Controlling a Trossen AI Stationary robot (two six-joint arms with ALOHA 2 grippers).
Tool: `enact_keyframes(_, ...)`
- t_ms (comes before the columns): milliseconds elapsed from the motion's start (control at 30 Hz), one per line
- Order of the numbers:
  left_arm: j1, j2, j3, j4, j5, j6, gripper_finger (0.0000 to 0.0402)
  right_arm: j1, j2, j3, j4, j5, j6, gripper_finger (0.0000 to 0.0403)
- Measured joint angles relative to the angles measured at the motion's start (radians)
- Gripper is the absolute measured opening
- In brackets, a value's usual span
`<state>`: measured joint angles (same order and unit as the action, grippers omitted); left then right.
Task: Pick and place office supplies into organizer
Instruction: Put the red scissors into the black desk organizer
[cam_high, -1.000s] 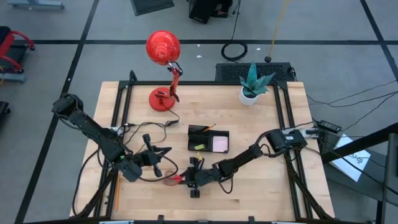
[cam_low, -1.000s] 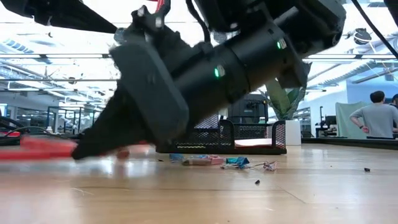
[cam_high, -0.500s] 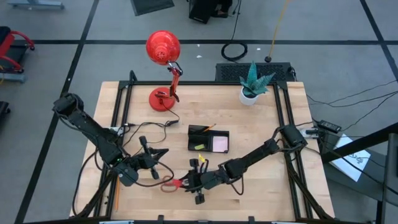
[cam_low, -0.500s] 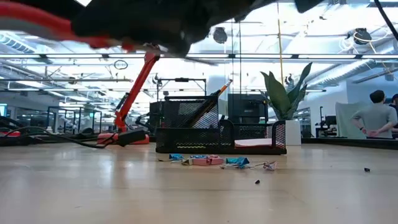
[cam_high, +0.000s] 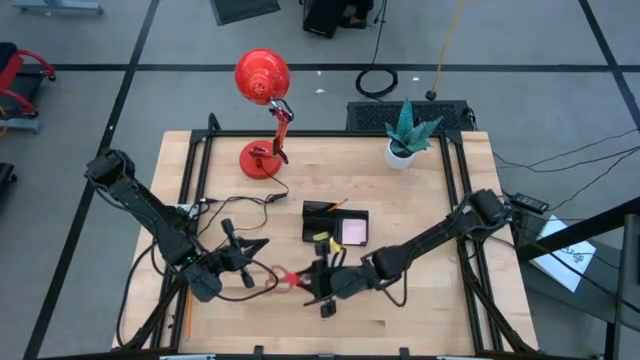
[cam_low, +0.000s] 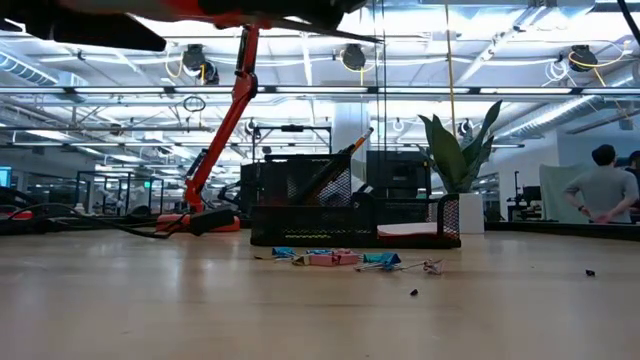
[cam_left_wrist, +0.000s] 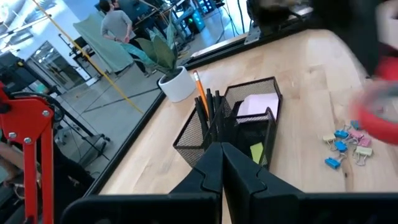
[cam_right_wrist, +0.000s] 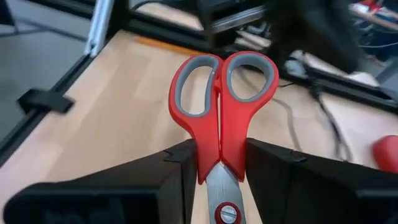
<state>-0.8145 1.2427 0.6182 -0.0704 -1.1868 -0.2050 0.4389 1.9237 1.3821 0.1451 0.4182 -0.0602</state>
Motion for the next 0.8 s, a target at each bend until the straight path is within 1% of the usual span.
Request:
enact_keyframes(133, -0.016, 0.000, 0.000, -0.011, -0.017, -0.008, 0.0005, -0.033, -0.077, -0.094, 0.102, 0.000, -0.029, 0.0095)
enact_keyframes(200, -0.024, 0.000, 0.000, -0.010, -0.023, -0.010, 0.0005, -0.053, -0.122, -0.173, 0.209, -0.003, -0.046, 0.0095)
enact_keyframes(233, -0.027, 0.000, 0.000, -0.010, -0.023, -0.011, 0.0005, -0.066, -0.142, -0.220, 0.290, -0.019, -0.056, 0.0095)
enact_keyframes(367, -0.033, 0.000, 0.000, -0.010, -0.027, -0.011, 0.0005, -0.145, -0.190, -0.422, 0.706, -0.150, -0.051, 0.0095)
enact_keyframes(433, -0.033, 0.000, 0.000, -0.010, -0.027, -0.012, 0.0005, -0.191, -0.203, -0.494, 0.866, -0.203, -0.016, 0.0095)
enact_keyframes(467, -0.033, 0.000, 0.000, -0.010, -0.027, -0.013, 0.0005, -0.212, -0.205, -0.518, 0.924, -0.214, 0.001, 0.0095)
enact_keyframes(533, -0.032, 0.000, 0.000, -0.010, -0.027, -0.013, 0.0005, -0.251, -0.204, -0.547, 0.972, -0.249, 0.033, 0.0095)
enact_keyframes(633, -0.026, 0.000, 0.000, -0.011, -0.028, -0.012, 0.0005, -0.301, -0.193, -0.548, 0.974, -0.312, 0.064, 0.0095)
enact_keyframes(733, -0.018, 0.000, 0.000, -0.014, -0.028, -0.013, 0.0005, -0.335, -0.175, -0.527, 1.031, -0.342, 0.075, 0.0095)
enact_keyframes(800, -0.012, 0.000, 0.000, -0.014, -0.027, -0.013, 0.0005, -0.352, -0.159, -0.520, 1.075, -0.342, 0.075, 0.0095)
